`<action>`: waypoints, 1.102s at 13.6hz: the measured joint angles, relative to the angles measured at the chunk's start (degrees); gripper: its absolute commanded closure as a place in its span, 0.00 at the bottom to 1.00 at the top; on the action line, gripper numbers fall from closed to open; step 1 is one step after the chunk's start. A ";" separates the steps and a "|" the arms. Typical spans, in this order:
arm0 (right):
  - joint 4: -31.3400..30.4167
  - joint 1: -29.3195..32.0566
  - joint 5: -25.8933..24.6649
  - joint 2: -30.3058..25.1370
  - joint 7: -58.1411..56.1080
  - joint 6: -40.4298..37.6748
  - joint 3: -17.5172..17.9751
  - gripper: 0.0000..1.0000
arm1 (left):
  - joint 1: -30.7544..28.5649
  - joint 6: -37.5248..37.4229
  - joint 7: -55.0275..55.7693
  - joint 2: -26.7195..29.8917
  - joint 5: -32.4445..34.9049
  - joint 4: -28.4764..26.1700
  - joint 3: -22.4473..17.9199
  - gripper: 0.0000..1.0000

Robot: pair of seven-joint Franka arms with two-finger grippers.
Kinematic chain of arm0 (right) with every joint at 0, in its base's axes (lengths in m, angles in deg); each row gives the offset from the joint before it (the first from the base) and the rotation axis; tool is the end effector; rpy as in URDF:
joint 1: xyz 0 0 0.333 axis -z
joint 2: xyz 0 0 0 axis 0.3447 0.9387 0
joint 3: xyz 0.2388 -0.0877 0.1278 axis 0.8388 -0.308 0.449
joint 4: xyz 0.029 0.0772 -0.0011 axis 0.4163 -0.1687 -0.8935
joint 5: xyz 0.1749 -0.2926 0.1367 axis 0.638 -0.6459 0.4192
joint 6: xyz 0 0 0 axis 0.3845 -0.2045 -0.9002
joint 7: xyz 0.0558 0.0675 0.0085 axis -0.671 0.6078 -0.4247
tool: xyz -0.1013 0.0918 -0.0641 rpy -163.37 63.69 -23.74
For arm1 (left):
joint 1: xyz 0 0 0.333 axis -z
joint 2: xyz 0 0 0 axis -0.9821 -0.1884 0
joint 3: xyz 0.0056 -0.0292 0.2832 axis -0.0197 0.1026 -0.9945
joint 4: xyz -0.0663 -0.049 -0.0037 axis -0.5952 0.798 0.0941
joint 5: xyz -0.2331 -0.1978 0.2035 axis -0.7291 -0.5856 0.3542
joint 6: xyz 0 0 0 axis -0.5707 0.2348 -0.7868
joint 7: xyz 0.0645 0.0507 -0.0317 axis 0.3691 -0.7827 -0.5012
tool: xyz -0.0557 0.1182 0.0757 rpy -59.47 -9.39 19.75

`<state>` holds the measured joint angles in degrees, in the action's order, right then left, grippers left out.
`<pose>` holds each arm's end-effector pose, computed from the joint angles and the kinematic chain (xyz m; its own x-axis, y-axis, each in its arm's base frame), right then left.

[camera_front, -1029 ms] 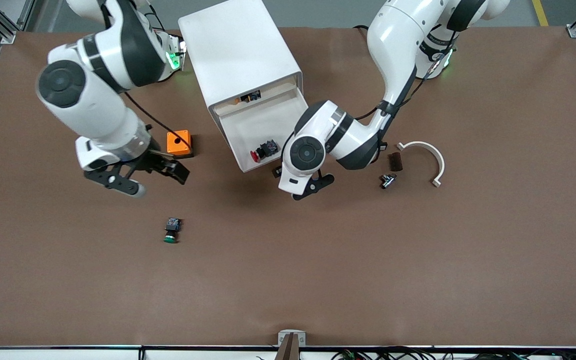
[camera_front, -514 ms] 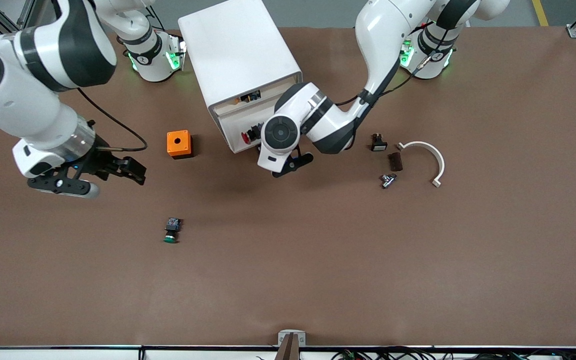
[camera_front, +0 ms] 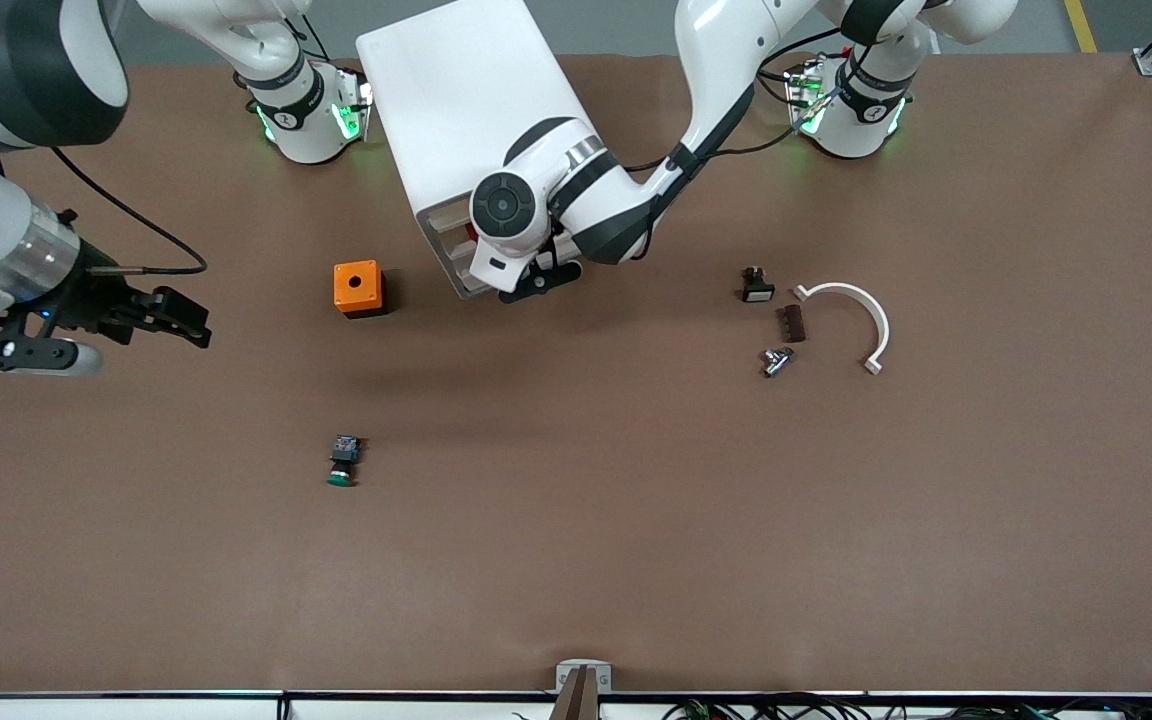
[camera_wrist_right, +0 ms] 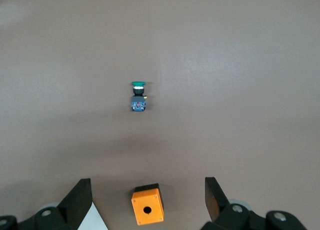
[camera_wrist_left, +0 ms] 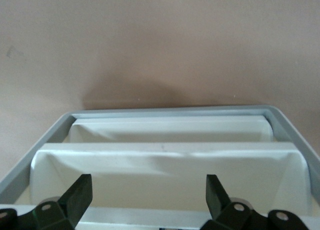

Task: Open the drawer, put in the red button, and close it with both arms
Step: 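Push the drawer closed with the left gripper while the right gripper withdraws, then withdraw the left gripper from the closed drawer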

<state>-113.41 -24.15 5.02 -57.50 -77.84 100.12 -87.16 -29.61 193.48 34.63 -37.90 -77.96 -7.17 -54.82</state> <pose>0.5622 0.0636 0.4997 0.9969 -0.0790 0.0047 -0.0787 -0.9959 -0.0440 0.3320 -0.5782 0.2335 0.8632 0.3100 -0.3985 0.2906 -0.9505 -0.1099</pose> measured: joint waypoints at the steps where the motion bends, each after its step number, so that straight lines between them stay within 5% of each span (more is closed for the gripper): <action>1: 0.71 0.29 0.00 -0.22 -0.04 -1.18 -0.01 0.00 | 0.04 0.02 0.00 0.00 0.03 0.00 -0.01 0.00; 6: 1.65 2.22 0.00 -2.86 -0.36 -2.22 -0.34 0.00 | -2.92 3.27 -0.11 0.08 4.46 0.10 -2.94 0.00; 11: 0.61 2.27 0.00 -7.07 -0.36 -2.97 -0.49 0.00 | -13.64 3.81 -0.39 5.44 19.23 0.87 -4.08 0.00; 15: -2.61 2.28 0.00 -10.23 -0.36 -2.88 -0.58 0.00 | -22.93 3.66 -1.90 11.58 20.97 0.92 -4.70 0.00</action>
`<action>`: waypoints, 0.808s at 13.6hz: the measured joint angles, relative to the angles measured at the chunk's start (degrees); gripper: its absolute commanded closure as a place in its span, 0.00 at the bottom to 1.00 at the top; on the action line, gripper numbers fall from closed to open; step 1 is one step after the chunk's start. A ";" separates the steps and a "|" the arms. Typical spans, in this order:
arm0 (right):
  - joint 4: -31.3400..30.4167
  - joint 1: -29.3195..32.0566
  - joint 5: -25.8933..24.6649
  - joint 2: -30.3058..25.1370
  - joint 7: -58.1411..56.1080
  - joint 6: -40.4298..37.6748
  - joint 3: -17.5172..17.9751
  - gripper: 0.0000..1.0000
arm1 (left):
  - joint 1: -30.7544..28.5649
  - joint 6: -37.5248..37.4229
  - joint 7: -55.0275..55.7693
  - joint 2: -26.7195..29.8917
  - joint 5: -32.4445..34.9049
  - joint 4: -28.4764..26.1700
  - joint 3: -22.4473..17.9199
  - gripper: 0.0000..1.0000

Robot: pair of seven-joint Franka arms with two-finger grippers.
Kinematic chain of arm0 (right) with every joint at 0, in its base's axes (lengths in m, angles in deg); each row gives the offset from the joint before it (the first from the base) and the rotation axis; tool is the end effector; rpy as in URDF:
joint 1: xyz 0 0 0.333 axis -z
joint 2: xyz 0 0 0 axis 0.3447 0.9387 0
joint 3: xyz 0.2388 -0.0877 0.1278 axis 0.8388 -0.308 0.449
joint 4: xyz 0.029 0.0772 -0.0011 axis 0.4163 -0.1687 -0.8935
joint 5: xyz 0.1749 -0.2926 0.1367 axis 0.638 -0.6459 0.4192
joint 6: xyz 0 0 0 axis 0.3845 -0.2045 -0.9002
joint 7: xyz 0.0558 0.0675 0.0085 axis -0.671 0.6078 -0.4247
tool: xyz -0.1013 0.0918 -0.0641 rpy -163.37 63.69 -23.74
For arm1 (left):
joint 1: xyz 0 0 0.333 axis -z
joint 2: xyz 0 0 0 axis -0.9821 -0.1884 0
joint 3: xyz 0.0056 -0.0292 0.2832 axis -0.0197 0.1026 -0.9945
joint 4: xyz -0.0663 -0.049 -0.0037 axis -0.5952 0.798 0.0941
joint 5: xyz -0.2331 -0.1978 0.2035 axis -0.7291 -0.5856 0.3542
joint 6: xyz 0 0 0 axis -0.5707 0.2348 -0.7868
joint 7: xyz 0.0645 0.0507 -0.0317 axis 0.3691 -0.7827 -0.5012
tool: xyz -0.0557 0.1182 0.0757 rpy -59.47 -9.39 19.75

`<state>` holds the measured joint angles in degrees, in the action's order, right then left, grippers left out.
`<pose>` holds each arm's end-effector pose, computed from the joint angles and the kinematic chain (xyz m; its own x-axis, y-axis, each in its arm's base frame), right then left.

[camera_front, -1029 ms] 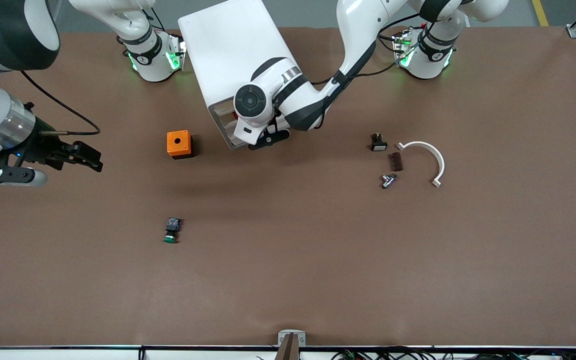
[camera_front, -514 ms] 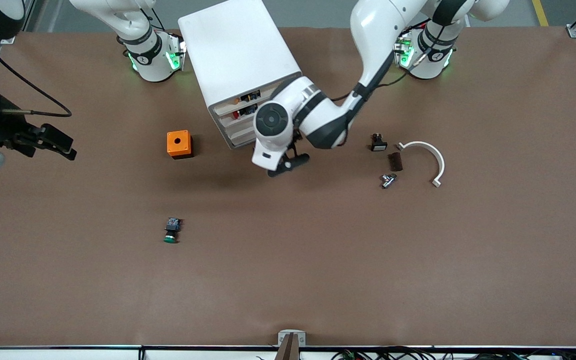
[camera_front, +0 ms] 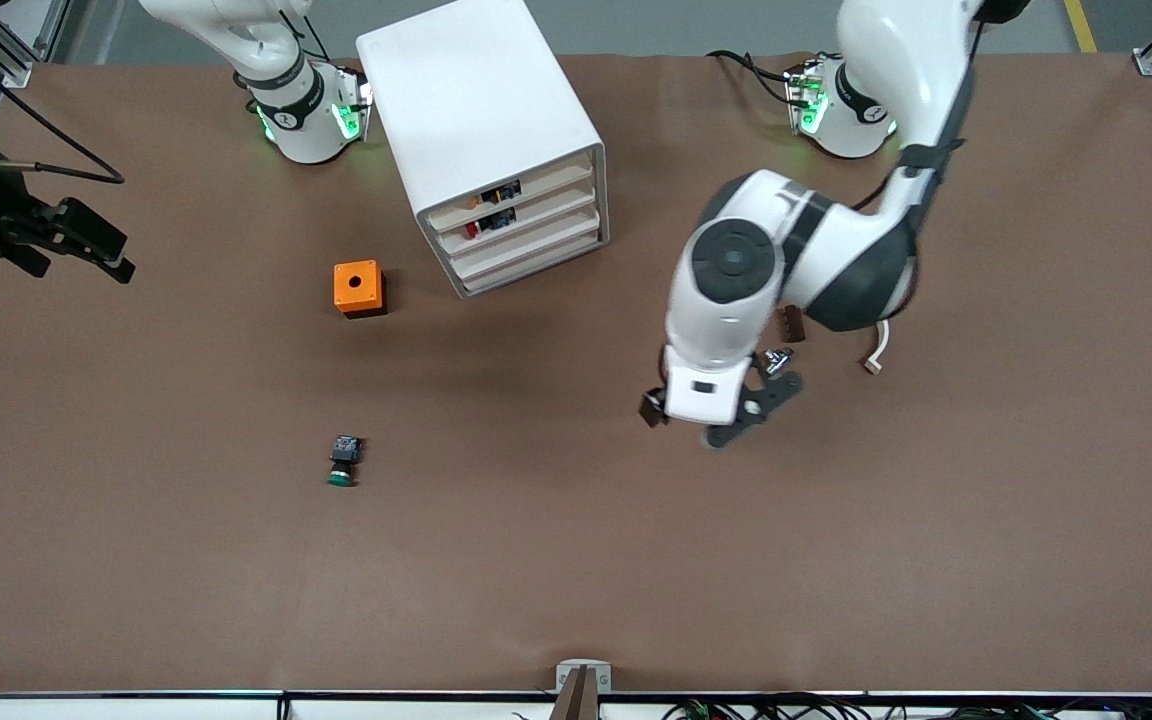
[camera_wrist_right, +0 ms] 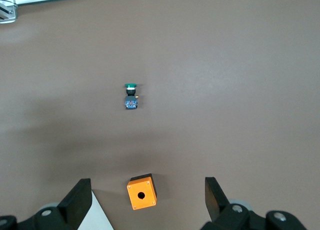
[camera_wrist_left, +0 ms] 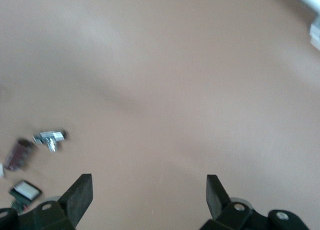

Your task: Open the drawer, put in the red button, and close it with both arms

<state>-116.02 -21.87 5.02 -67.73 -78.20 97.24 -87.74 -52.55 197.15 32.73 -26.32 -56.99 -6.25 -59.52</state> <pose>0.5174 0.0342 0.5709 0.9889 -0.1204 0.0872 -0.1161 -0.9918 -0.0530 0.5959 -0.3363 0.3703 0.8072 0.5859 0.0718 0.5859 -0.8101 0.0235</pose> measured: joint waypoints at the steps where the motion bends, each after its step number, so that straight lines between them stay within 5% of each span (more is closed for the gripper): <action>1: -0.73 0.00 0.00 -0.61 0.00 0.12 0.00 0.00 | -2.20 0.01 -2.09 1.36 0.02 0.05 -0.05 0.00; 11: -2.52 0.00 -0.03 -1.51 0.00 1.44 -0.10 0.00 | -18.95 -13.66 -29.50 18.43 -1.95 -0.01 0.23 0.00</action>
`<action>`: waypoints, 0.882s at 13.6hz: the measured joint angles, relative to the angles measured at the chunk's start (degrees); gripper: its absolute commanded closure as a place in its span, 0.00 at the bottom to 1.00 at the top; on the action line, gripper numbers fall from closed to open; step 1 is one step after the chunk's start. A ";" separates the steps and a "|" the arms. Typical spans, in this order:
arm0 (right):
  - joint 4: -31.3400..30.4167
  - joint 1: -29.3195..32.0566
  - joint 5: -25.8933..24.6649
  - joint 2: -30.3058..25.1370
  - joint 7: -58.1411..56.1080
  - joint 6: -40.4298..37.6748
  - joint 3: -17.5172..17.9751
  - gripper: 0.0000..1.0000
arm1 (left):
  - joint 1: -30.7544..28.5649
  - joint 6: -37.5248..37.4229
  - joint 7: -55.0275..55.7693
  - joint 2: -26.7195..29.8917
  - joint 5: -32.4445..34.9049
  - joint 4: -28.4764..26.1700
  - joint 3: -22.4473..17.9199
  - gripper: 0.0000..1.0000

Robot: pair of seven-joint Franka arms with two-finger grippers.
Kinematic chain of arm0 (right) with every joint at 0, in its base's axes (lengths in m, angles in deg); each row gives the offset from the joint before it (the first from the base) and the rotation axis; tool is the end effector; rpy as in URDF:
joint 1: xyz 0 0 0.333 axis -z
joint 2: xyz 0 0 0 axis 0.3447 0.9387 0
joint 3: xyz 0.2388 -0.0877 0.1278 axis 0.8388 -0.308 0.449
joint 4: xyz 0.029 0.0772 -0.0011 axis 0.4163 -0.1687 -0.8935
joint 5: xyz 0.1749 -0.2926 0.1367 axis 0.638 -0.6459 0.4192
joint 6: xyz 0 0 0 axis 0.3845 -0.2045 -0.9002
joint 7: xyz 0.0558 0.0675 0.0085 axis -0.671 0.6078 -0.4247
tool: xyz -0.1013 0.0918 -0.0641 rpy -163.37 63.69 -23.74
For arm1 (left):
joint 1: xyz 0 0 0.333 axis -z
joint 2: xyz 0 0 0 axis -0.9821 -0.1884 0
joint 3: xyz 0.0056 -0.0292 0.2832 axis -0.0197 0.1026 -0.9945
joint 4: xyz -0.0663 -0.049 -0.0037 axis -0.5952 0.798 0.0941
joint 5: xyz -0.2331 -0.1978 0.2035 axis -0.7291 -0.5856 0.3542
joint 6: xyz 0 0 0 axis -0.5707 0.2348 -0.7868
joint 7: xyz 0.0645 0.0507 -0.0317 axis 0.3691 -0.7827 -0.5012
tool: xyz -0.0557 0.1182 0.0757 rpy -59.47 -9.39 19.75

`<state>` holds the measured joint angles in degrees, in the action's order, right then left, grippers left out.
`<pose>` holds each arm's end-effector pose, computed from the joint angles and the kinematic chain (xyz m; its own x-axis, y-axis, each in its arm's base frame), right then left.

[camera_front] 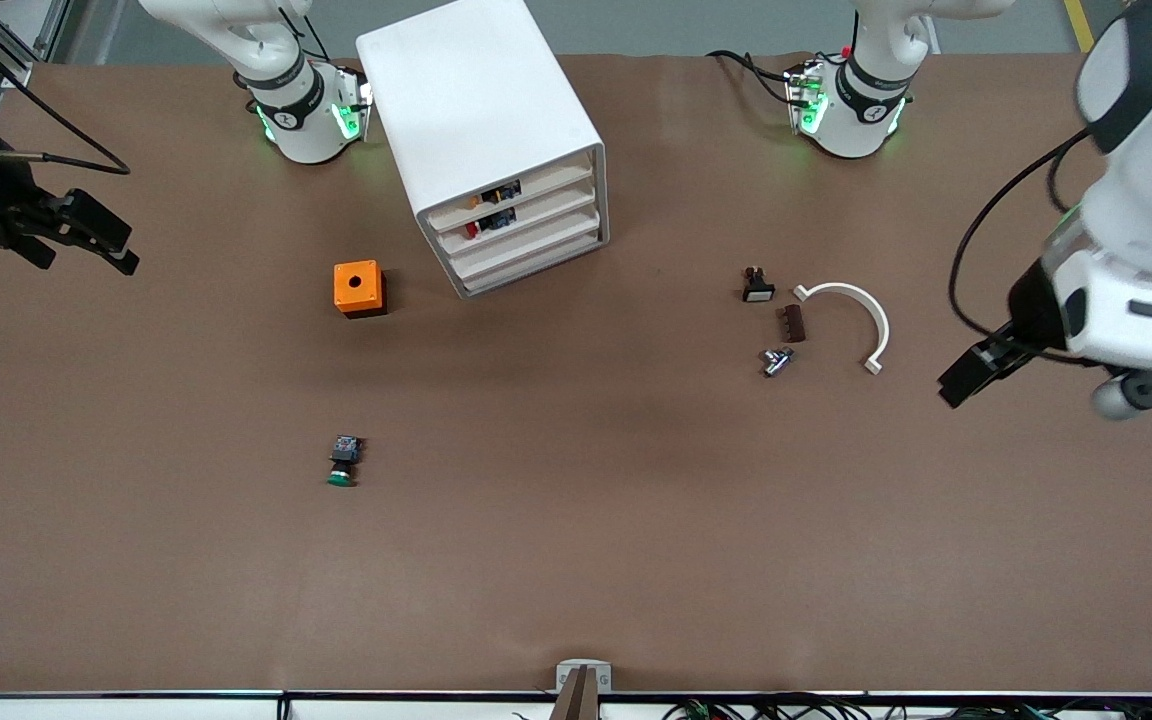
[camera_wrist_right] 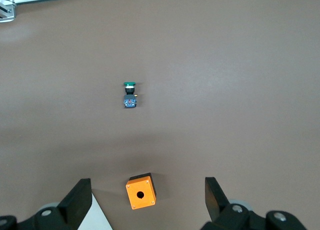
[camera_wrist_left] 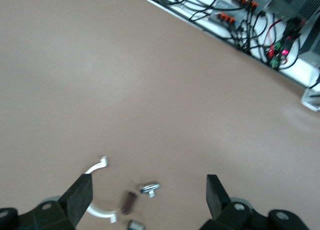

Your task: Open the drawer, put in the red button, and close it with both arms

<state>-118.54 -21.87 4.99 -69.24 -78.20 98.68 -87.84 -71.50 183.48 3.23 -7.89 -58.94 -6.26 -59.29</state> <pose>0.5124 0.0329 0.5669 0.9879 -0.1231 0.0947 -0.1184 -0.9915 -0.0533 0.5965 -0.1166 0.5550 0.8875 0.4410 0.1337 0.4395 -0.8973 0.0419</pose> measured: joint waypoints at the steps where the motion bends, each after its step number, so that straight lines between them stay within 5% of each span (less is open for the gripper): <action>1: -0.02 0.00 -0.01 0.08 0.00 0.01 -0.02 0.00 | -1.22 -1.95 -3.56 1.40 -0.53 -0.28 -0.03 0.00; 7: 1.39 1.22 -0.04 1.48 0.00 0.55 -0.25 0.00 | -8.11 -5.90 -19.70 12.74 -2.20 -10.74 -0.09 0.00; 12: 5.22 1.57 -0.04 5.04 0.00 0.55 -0.29 0.00 | -9.10 -6.31 -21.88 19.97 -3.24 -18.99 0.03 0.00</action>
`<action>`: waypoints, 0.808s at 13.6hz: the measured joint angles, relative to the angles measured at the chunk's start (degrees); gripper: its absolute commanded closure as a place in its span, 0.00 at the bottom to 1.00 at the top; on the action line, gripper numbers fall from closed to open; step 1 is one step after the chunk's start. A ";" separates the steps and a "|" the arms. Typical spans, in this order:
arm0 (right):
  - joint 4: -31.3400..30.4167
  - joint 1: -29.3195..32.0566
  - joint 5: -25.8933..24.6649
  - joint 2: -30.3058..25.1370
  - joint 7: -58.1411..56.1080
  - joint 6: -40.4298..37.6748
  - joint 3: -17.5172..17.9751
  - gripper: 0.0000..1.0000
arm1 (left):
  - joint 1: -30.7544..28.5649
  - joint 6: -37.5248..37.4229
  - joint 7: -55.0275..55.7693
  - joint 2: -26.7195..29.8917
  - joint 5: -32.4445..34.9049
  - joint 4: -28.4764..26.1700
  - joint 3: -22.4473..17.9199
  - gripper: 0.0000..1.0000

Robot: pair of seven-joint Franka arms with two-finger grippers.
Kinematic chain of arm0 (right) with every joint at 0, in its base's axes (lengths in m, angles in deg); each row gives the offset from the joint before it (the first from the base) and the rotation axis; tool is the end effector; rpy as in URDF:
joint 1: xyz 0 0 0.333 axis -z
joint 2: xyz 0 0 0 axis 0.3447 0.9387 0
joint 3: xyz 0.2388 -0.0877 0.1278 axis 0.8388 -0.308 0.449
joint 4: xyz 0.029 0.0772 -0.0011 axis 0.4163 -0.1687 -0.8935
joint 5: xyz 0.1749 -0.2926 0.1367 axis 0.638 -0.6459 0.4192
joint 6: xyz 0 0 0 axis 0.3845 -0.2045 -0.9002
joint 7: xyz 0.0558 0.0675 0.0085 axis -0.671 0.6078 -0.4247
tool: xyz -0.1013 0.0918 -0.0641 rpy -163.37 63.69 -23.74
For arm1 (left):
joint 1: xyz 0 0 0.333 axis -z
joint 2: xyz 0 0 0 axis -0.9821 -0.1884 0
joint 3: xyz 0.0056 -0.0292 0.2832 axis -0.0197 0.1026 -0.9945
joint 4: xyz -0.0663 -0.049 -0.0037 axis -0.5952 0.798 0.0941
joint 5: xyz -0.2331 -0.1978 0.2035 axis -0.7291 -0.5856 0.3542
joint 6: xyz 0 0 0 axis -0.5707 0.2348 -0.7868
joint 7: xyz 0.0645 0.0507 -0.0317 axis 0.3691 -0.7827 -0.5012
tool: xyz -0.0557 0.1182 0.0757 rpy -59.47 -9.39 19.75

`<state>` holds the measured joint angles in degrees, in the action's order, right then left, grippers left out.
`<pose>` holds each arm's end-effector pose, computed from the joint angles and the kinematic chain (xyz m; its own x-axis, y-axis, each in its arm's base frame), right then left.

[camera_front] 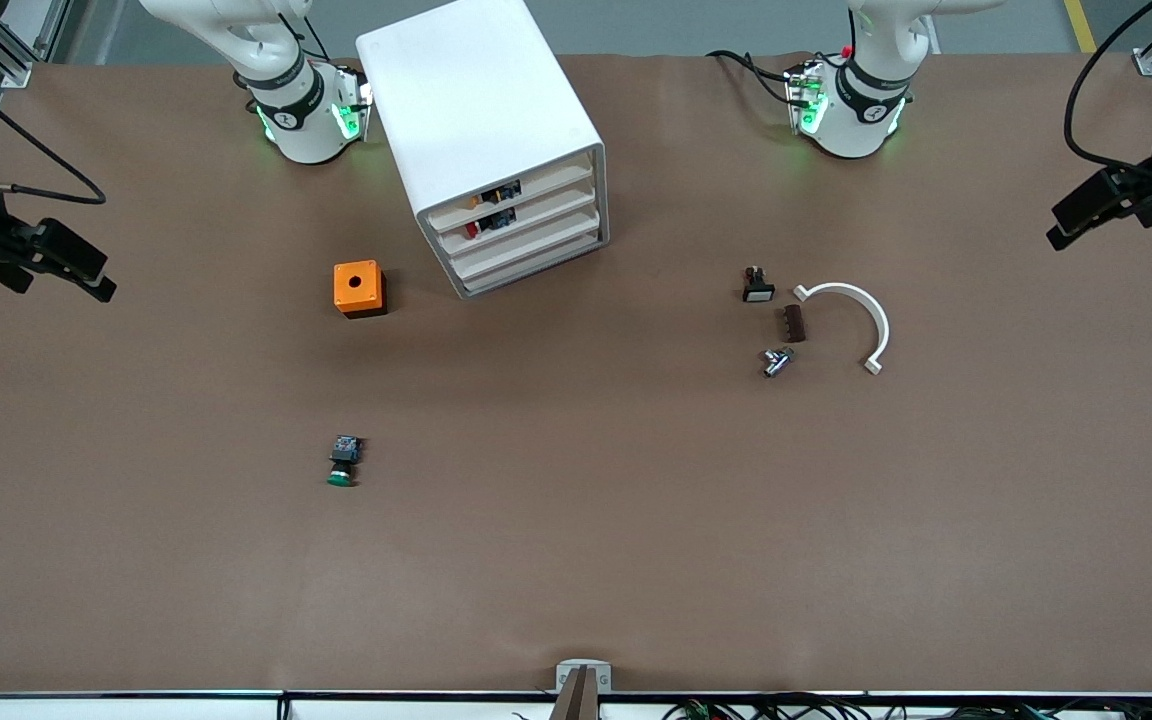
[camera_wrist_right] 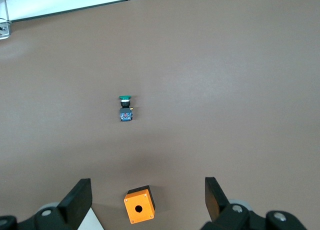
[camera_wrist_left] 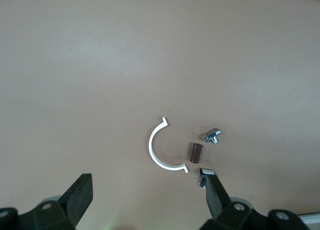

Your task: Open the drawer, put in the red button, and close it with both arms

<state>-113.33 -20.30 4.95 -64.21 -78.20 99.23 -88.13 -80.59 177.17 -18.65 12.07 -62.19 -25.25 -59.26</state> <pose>0.5401 0.0163 0.5636 0.9820 -0.1555 0.1070 -0.1501 -0.9870 -0.0569 0.4953 -0.0306 0.5860 0.9723 0.2298 0.0420 0.2305 -0.9730 -0.0127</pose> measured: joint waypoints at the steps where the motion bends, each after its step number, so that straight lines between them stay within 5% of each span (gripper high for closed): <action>1: 0.46 0.03 0.00 0.50 0.00 0.00 0.00 0.00 | 0.11 0.00 -0.14 0.54 -0.01 -0.48 0.03 0.00; 11: 1.13 0.07 0.00 1.25 -4.44 -2.40 0.03 0.00 | 2.79 2.81 -0.85 -1.16 -0.06 -1.75 0.11 0.00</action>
<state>-112.20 -20.22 4.95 -62.96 -82.64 96.82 -88.10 -77.80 179.98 -19.50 10.92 -62.25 -27.00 -59.15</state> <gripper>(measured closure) 0.000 0.000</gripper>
